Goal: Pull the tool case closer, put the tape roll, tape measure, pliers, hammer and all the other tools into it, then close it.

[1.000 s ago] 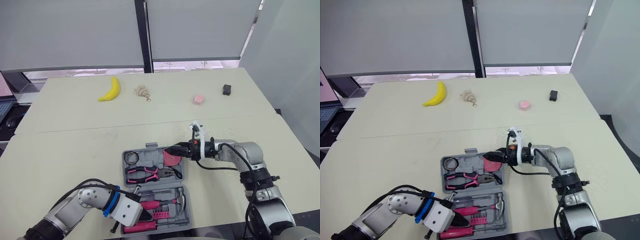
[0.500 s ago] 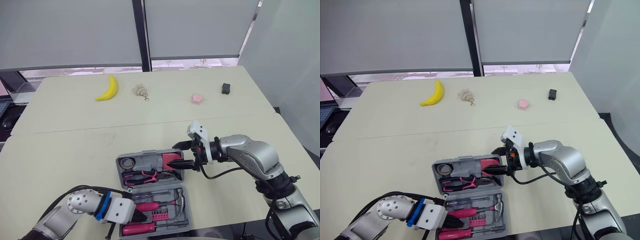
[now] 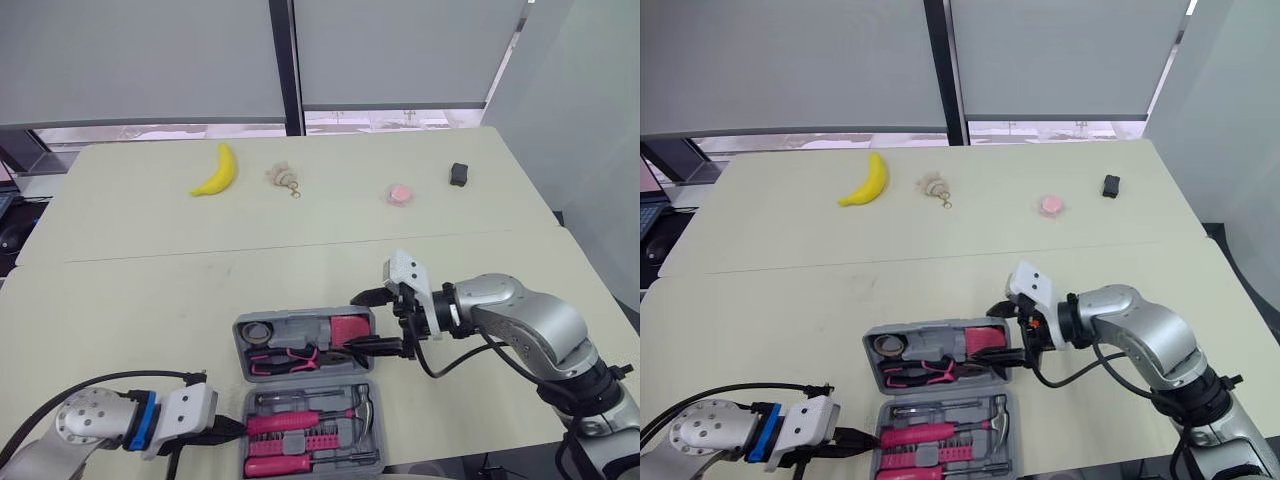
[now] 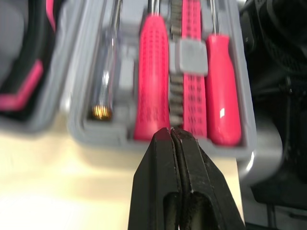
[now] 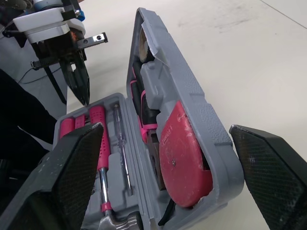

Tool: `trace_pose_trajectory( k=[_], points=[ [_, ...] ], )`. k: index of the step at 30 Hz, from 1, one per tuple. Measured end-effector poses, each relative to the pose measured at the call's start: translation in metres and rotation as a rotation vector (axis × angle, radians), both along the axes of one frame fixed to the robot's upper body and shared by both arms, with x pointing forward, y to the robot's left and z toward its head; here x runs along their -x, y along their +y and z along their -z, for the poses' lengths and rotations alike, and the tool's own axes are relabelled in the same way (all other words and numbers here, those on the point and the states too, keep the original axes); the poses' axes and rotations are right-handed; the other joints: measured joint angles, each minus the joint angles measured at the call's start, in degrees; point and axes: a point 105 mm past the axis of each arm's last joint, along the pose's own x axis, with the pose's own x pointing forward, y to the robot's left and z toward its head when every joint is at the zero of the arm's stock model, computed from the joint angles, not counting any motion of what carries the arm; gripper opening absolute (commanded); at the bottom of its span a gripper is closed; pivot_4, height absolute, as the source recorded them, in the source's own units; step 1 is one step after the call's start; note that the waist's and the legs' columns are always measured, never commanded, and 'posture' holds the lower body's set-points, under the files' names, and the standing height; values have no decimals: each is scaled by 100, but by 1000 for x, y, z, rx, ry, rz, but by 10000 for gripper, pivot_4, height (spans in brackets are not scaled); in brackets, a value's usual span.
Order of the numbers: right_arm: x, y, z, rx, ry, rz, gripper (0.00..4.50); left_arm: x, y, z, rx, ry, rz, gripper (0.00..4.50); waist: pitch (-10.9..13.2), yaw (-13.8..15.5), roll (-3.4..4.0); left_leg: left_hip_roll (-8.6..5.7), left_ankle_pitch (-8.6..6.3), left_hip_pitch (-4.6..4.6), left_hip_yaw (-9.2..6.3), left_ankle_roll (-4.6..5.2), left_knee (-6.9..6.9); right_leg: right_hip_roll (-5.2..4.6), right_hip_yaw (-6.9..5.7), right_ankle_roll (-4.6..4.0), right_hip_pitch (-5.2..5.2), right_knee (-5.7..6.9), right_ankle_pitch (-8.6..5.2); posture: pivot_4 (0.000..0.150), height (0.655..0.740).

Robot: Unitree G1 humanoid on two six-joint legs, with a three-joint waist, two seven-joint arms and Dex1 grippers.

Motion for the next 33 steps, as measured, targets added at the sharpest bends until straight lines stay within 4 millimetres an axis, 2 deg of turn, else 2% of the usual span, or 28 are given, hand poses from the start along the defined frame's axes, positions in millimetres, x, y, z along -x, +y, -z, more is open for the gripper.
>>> trace_pose_trajectory(
  k=[5, 11, 16, 18, 22, 26, 29, 32, 33],
  points=[
    [8, -1, -3, 22, -28, -47, 44803, 0, 10, 4, -8, 13, -65, 0, 2, 14, -3, -1, 0, 1, 4, 0, 0, 0, -3, -1, 2, 1, 0, 1500, 7400],
    [34, -1, -12, 38, -61, -155, 44803, -4, 28, 10, -24, 47, -199, 0, 1, 17, -7, -1, 0, 1, 4, 0, 1, 2, -5, -1, 3, 2, 0, 1500, 7400],
    [72, -5, -12, 69, -34, -270, 44803, -7, 45, 14, -49, 62, -288, 0, 0, 31, -10, -3, 0, 1, 1, 0, 1, 1, -7, -1, 5, 2, 0, 1500, 7400],
    [89, -13, -9, 103, 0, -306, 44803, -8, 48, 15, -51, 67, -313, 0, -2, 37, -14, -6, 0, 3, 1, 0, 3, 1, -7, 0, 8, 2, 1, 1500, 7400],
    [106, -33, -11, 164, 52, -316, 44803, -11, 49, 15, -52, 69, -329, 0, -3, 56, -19, -8, 0, 7, 2, 0, 5, 0, -8, 5, 14, 2, 3, 1500, 7400],
    [106, -55, -9, 236, 82, -248, 44803, -16, 51, 12, -55, 46, -344, 0, -12, 55, -35, -6, 1, 13, 3, -1, 9, -2, -7, 10, 19, 3, 7, 1500, 7400],
    [88, -66, 5, 292, 3, -152, 44803, -17, 49, 12, -56, 41, -344, 0, -25, 41, -57, -4, 1, 14, 2, -1, 16, -2, -5, 9, 19, 4, 11, 1500, 7400],
    [68, -71, 28, 355, -90, -79, 38863, -17, 42, 9, -59, 30, -317, 0, -28, 38, -62, -5, 2, 12, 6, -2, 22, -2, -3, 11, 17, 5, 13, 1500, 7400],
    [64, -71, 36, 368, -120, -74, 35131, -17, 39, 8, -61, 24, -305, 0, -28, 40, -61, -6, 2, 12, 7, -2, 21, -1, -1, 11, 17, 6, 13, 1500, 7400]
  ],
)
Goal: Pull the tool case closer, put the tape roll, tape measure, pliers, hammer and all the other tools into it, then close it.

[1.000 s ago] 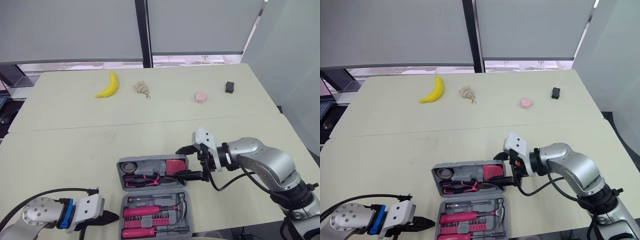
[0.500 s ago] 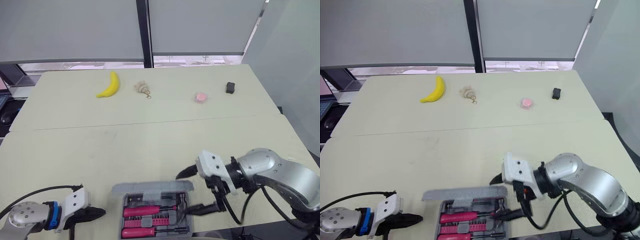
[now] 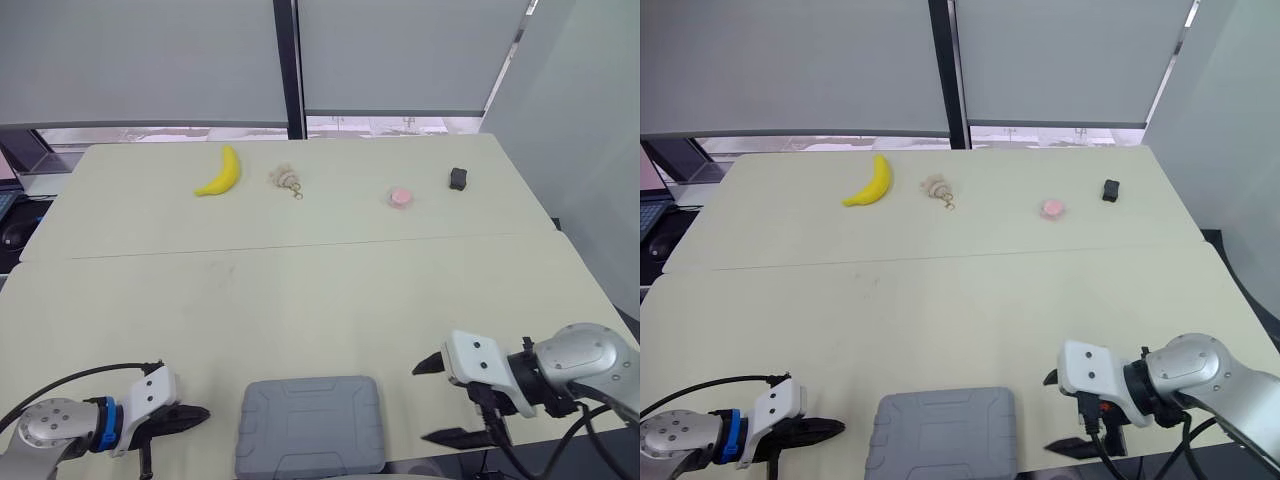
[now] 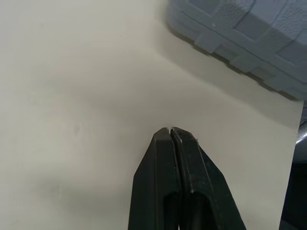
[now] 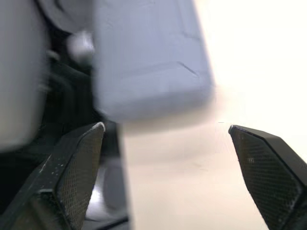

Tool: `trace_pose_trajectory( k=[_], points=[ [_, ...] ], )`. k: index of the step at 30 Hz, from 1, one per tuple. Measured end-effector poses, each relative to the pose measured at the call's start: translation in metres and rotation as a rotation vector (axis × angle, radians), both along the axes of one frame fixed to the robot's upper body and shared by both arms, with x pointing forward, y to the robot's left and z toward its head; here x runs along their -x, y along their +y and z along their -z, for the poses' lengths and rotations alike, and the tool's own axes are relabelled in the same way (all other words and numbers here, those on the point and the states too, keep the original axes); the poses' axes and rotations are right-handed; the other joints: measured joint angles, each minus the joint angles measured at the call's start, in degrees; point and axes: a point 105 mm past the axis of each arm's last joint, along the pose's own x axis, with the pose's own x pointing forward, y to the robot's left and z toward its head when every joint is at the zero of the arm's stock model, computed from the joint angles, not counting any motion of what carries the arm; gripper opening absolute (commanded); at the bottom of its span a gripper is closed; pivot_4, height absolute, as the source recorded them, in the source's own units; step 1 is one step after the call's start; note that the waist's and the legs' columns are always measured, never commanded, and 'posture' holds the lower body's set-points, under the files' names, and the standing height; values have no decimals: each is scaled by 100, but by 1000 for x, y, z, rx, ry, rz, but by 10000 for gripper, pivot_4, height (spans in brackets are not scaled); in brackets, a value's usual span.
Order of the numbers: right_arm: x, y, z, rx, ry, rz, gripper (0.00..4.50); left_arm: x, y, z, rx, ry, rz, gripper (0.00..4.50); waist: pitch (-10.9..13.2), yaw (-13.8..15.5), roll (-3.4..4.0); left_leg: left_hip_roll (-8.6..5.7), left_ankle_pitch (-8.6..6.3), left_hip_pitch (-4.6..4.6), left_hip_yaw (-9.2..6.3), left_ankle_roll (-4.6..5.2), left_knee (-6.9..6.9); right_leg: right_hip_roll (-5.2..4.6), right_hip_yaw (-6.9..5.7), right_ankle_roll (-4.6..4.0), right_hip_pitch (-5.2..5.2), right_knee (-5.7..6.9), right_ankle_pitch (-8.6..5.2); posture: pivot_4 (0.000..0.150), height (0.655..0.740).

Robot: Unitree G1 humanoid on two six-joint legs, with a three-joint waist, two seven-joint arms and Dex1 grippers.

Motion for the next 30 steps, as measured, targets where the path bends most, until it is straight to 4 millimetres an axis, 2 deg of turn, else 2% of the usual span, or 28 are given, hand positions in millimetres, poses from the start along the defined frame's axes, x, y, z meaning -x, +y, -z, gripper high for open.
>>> trace_pose_trajectory(
  k=[4, 13, 19, 30],
  points=[
    [-1, 8, 22, 28, -48, -30, 21993, 4, -10, -2, -2, -5, 32, 0, -1, 7, -1, 0, 0, -2, 5, 0, 0, 3, 1, 0, 0, 0, 0, 1500, 7400],
    [6, 32, 57, 38, -50, -36, 459, 13, -30, 1, -12, 1, 103, 0, -1, 17, -1, 0, -1, -5, 15, 1, 39, 5, 1, -1, 3, 22, 0, 1500, 7400],
    [3, 38, 65, 35, -48, -7, 166, 16, -45, 10, 12, 18, 132, 0, 0, 19, -6, 0, -1, 0, 21, 0, 81, 4, 7, 11, 1, 73, 3, 1500, 7400],
    [-3, 41, 65, 35, -43, 38, 166, 11, -50, 13, -7, 11, 137, 0, -2, 41, -8, -12, 1, 10, 18, 1, 86, 6, 24, 23, 2, 85, 11, 1500, 7400]
  ],
)
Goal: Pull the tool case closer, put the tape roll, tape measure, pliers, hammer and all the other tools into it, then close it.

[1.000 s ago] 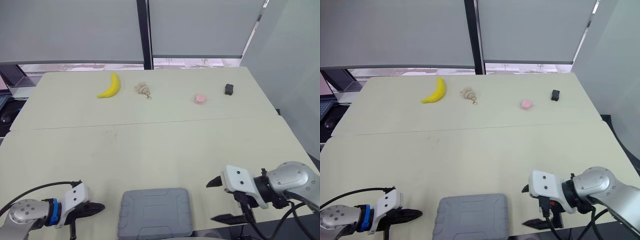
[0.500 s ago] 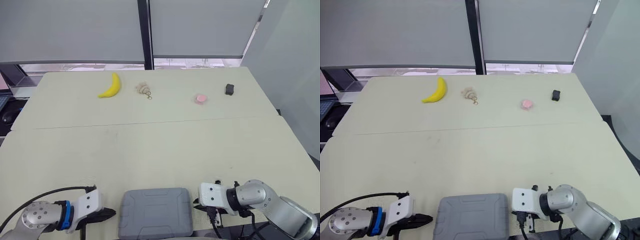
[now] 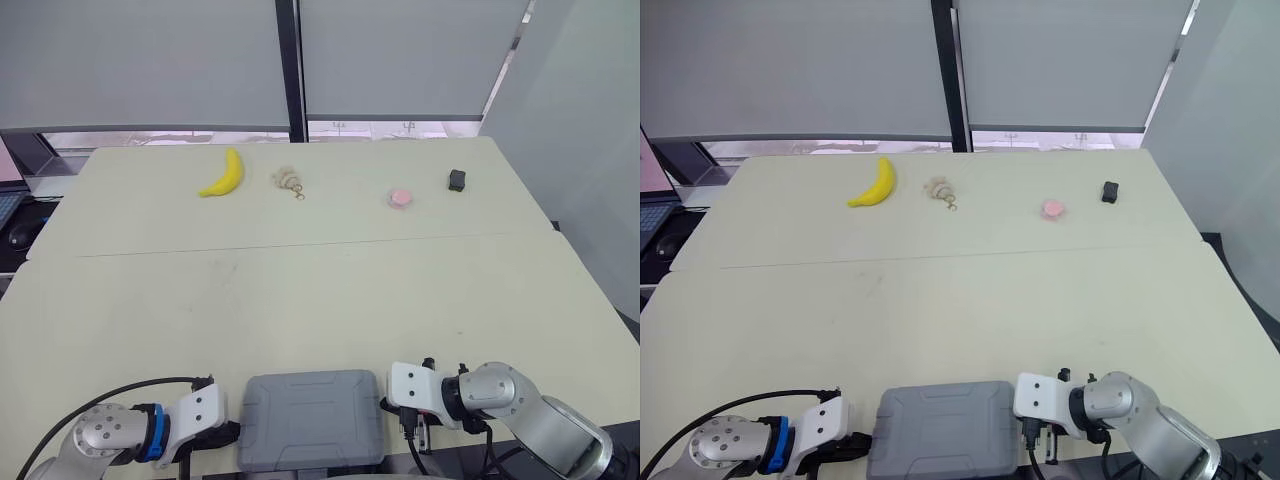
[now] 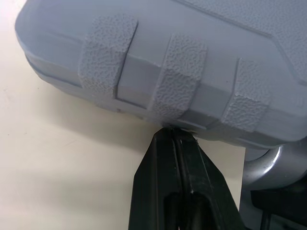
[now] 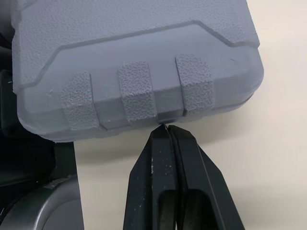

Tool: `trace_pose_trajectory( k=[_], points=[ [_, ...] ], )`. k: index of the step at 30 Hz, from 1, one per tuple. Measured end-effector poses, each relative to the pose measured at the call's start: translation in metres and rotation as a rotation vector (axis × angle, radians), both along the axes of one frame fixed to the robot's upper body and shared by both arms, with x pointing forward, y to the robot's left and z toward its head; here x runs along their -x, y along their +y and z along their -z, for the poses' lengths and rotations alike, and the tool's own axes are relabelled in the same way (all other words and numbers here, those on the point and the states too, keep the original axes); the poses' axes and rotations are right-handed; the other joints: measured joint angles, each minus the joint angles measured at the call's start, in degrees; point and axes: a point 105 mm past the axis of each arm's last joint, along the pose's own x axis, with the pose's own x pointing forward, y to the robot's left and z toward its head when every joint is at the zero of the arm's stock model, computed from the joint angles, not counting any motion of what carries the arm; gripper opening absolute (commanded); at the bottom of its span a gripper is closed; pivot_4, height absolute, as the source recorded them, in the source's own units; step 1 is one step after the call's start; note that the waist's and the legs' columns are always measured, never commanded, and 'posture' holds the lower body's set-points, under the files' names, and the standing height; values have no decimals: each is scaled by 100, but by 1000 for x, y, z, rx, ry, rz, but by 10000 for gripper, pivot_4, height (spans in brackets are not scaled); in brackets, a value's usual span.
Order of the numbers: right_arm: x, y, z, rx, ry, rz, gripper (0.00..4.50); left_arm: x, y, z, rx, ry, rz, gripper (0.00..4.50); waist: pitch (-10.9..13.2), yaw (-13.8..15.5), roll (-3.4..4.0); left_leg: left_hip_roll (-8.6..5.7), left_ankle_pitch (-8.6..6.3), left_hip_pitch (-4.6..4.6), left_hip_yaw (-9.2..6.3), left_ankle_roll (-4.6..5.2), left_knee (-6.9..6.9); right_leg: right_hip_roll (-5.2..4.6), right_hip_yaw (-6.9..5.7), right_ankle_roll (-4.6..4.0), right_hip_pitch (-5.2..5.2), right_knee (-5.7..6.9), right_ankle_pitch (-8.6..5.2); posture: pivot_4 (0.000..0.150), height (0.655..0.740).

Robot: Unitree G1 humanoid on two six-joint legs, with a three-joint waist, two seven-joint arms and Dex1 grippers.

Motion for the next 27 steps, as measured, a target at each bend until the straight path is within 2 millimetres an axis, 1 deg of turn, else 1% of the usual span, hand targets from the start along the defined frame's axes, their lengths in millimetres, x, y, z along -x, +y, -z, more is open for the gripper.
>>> trace_pose_trajectory(
  k=[6, 12, 20, 27],
  points=[
    [-8, -1, -4, -2, -24, 16, 166, -2, -2, 0, 11, -11, -4, 0, 0, 46, 0, 0, 0, 1, 3, 0, 4, -1, 4, 6, -1, 0, 1, 1500, 7400],
    [-9, -2, -5, 0, -26, 19, 166, -5, -2, 1, 24, -30, -1, 0, 0, 88, 2, 1, 0, 0, 2, 0, 4, 0, 2, -4, -1, 0, 6, 1500, 7400],
    [-4, -4, -1, 18, 1, 7, 166, -13, 0, 0, 24, -51, -8, 0, -1, 90, 3, 0, 1, 0, 2, 1, 5, 0, 2, 0, 0, 0, 5, 1500, 7400],
    [0, -3, 2, 21, 20, -3, 166, -10, 0, 1, 22, -44, -6, 0, -3, 83, 5, 2, 0, 0, 3, 1, 3, 0, 3, -2, -1, 0, 4, 1500, 7400]
  ],
)
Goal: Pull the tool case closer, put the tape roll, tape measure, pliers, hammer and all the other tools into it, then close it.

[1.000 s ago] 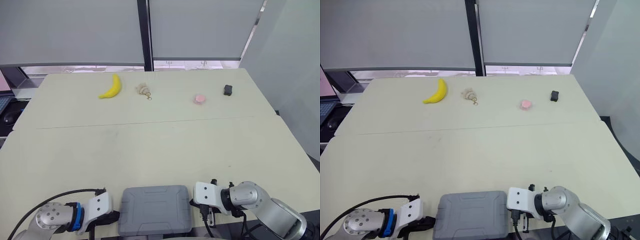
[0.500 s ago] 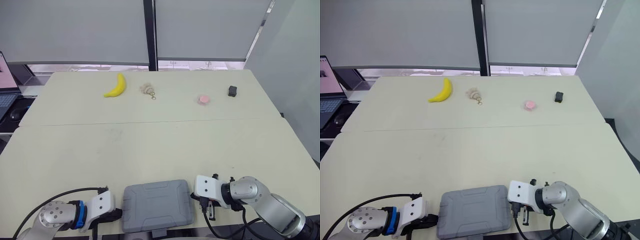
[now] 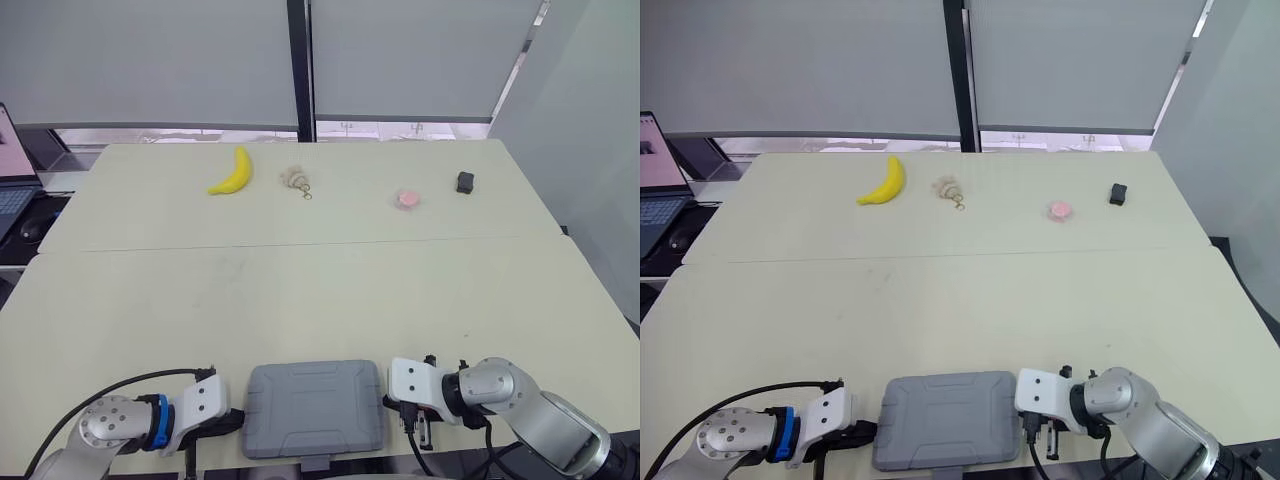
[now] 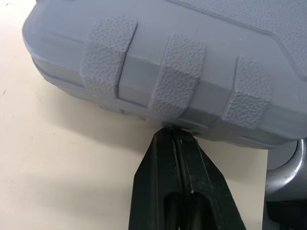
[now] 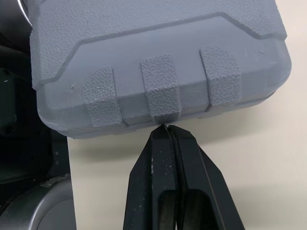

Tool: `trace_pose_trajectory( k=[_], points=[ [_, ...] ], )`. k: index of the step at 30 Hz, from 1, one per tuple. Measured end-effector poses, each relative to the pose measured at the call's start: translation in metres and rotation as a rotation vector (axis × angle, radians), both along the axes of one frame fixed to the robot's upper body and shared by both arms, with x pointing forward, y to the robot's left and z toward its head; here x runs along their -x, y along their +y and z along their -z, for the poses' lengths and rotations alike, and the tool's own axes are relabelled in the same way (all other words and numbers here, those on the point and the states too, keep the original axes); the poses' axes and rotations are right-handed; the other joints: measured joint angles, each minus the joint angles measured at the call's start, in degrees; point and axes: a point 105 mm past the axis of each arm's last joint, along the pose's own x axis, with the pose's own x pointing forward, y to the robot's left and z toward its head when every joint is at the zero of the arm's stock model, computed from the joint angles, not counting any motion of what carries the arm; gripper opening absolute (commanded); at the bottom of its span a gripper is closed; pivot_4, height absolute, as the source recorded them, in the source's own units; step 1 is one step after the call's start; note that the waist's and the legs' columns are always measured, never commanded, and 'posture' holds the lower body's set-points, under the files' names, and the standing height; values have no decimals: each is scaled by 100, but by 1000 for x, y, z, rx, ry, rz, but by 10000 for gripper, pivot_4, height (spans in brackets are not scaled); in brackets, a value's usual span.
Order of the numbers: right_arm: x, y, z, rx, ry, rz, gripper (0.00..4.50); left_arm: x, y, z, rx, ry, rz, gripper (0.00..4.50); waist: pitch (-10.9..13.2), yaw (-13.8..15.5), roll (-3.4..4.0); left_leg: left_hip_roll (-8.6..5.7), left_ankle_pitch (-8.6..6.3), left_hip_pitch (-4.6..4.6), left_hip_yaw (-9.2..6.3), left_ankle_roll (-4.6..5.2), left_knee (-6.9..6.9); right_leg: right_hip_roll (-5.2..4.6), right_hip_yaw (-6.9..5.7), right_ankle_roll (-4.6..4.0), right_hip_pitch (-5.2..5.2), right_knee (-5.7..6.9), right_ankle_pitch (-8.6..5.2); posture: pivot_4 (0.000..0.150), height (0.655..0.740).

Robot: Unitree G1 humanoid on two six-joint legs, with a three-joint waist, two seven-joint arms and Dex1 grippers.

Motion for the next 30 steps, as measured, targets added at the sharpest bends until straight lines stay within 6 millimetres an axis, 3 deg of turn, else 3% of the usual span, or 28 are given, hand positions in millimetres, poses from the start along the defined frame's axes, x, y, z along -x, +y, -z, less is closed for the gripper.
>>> trace_pose_trajectory(
  k=[7, 13, 21, 26, 30],
  points=[
    [2, -6, 0, 1, 18, 18, 166, -2, 3, 0, -6, -14, 12, 0, 0, 2, -1, 0, 0, -1, 0, 0, 0, 0, -1, -1, -1, 0, 0, 1500, 7400],
    [-12, -52, -21, 67, -59, 104, 166, -10, 46, -11, -89, -23, -58, 0, -2, -9, -5, 7, 0, 2, -3, 0, -2, 1, -6, 10, -1, 0, -9, 1500, 7400],
    [-16, -99, -63, 61, -187, 90, 166, -41, 89, -53, -146, -136, -138, 0, 1, 21, -9, 0, 0, -6, 3, 0, -1, 1, -12, 10, 1, -3, -9, 1500, 7400],
    [-13, -128, -80, 92, -154, 62, 166, -62, 112, -71, -216, -211, -163, 0, 2, 13, -9, 1, 0, 2, 15, 0, -2, 2, -15, 12, 2, -2, -6, 1500, 7400],
    [-17, -147, -88, 115, -146, 63, 166, -66, 130, -77, -267, -217, -192, 0, 3, -32, -12, 4, -1, 6, 33, 0, -4, 3, -6, -8, -1, -2, 6, 1500, 7400]
  ],
)
